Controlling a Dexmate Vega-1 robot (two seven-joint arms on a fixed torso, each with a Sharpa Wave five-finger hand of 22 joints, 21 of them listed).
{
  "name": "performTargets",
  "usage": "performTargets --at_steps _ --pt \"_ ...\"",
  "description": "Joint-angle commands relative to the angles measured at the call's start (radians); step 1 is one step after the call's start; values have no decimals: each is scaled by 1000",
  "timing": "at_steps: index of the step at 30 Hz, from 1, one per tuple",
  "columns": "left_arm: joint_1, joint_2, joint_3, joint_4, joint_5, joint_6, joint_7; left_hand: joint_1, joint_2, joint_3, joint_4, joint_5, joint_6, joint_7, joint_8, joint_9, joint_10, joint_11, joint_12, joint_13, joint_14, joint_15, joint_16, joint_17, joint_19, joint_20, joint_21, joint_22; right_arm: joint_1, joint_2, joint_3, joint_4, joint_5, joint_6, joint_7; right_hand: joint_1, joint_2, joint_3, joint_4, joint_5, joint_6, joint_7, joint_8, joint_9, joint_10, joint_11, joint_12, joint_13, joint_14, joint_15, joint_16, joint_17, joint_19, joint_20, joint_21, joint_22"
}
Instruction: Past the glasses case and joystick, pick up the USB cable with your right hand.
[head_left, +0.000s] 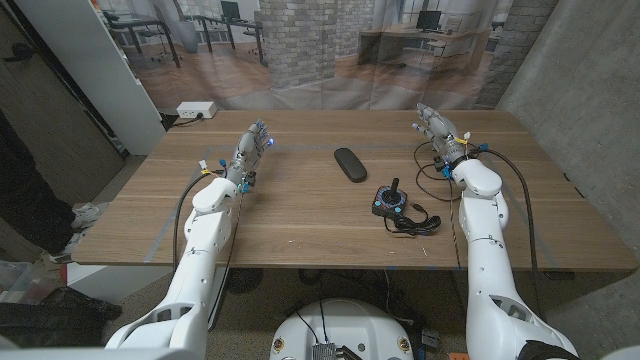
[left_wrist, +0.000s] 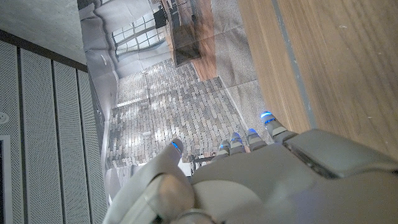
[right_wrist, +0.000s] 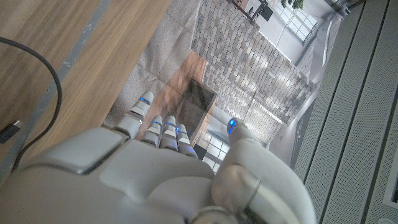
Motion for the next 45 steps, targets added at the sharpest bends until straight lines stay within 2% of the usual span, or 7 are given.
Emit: performTargets --at_steps 1,45 --pt "-20 -12 -12 27 7 -8 -5 3 34 6 -1 4 -3 0 4 2 -6 4 4 4 -7 2 6 4 -3 1 -1 6 5 -31 -25 -15 -59 14 -30 15 2 0 -8 4 10 8 8 3 1 3 8 4 1 5 10 2 11 1 8 5" --pt "-16 -14 -12 16 24 -5 6 1 33 9 -2 3 4 0 5 3 -1 4 6 4 -4 3 6 4 0 4 -6 6 10 -139 -108 -74 -241 5 -138 23 7 -8 -24 5 18 5 8 4 7 0 8 4 10 5 10 2 20 0 9 4"
